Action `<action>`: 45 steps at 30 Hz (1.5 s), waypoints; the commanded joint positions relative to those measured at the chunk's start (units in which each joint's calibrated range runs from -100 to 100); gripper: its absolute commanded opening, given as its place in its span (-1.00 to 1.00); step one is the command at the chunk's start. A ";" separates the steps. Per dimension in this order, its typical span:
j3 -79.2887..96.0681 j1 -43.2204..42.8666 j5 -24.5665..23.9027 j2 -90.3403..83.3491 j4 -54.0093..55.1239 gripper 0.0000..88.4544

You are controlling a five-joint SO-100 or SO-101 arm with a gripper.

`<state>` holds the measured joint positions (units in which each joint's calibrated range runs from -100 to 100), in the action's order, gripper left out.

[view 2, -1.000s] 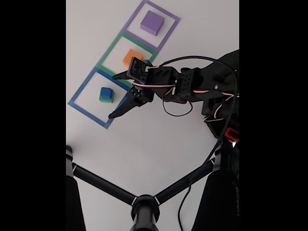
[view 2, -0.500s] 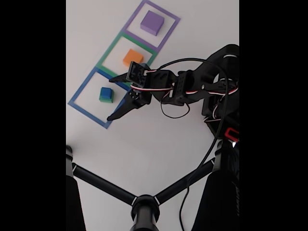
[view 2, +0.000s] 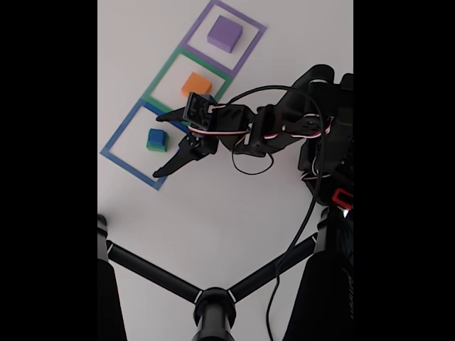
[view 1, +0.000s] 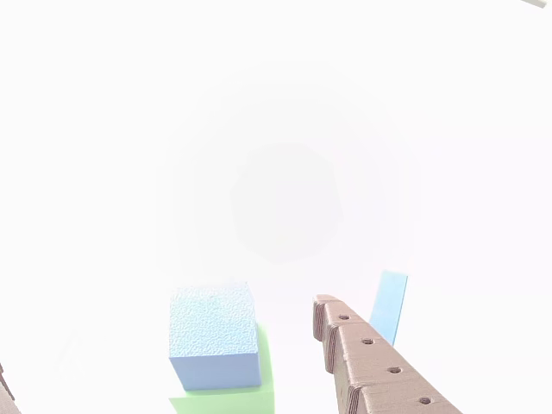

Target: Tower of hanoi

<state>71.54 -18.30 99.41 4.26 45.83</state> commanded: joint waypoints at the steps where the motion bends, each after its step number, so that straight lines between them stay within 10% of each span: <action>1: -1.90 -0.88 0.59 0.30 2.11 0.00; 45: -1.90 -2.70 0.59 3.93 6.16 0.00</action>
<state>71.28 -20.67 99.41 8.06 49.68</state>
